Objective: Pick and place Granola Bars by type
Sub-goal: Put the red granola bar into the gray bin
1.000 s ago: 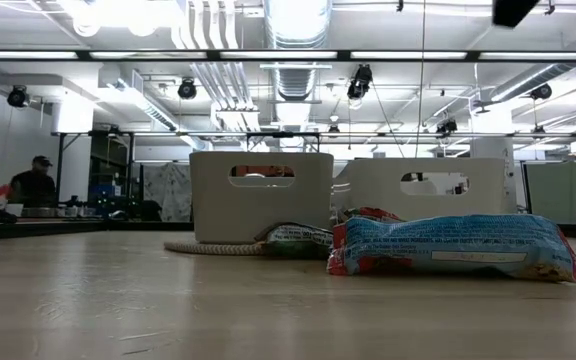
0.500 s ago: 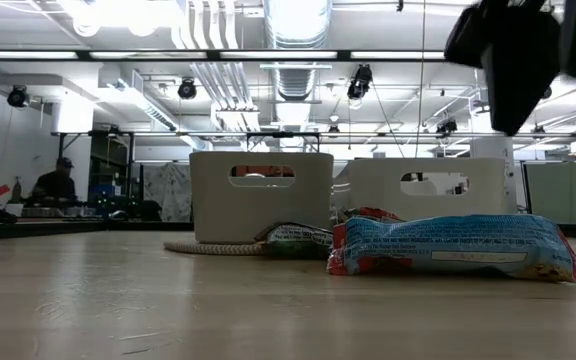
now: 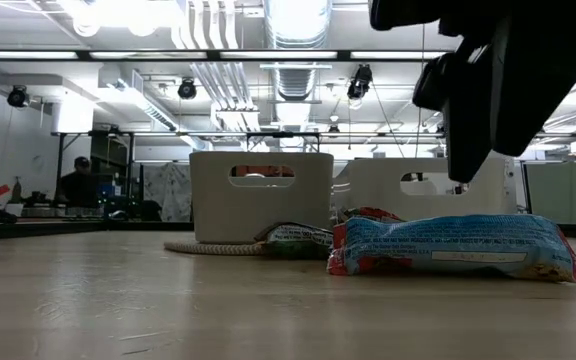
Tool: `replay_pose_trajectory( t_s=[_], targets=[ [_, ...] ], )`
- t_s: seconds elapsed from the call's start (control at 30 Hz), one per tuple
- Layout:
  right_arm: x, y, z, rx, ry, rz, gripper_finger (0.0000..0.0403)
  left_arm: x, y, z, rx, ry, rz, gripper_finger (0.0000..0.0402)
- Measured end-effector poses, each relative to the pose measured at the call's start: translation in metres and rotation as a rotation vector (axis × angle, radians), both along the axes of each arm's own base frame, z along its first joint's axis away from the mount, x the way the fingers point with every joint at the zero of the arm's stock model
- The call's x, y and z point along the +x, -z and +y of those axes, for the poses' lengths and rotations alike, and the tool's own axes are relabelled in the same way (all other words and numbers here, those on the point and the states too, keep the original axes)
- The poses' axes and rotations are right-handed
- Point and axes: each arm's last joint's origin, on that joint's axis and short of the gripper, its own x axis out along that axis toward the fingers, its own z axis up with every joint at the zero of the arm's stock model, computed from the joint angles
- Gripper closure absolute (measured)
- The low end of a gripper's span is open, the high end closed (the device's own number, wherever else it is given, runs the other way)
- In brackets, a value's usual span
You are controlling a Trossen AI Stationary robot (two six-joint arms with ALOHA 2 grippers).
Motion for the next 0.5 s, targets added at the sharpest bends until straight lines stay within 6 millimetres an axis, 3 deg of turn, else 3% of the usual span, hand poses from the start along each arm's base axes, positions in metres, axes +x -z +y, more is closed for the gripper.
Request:
replay_pose_trajectory(
  t_s=[0.5],
  targets=[
    [0.0, 0.017, -0.008, 0.03, 0.009, -0.002, 0.0168, 0.0, 0.0, 0.0, 0.016, 0.005, -0.002, 0.0402]
  ],
)
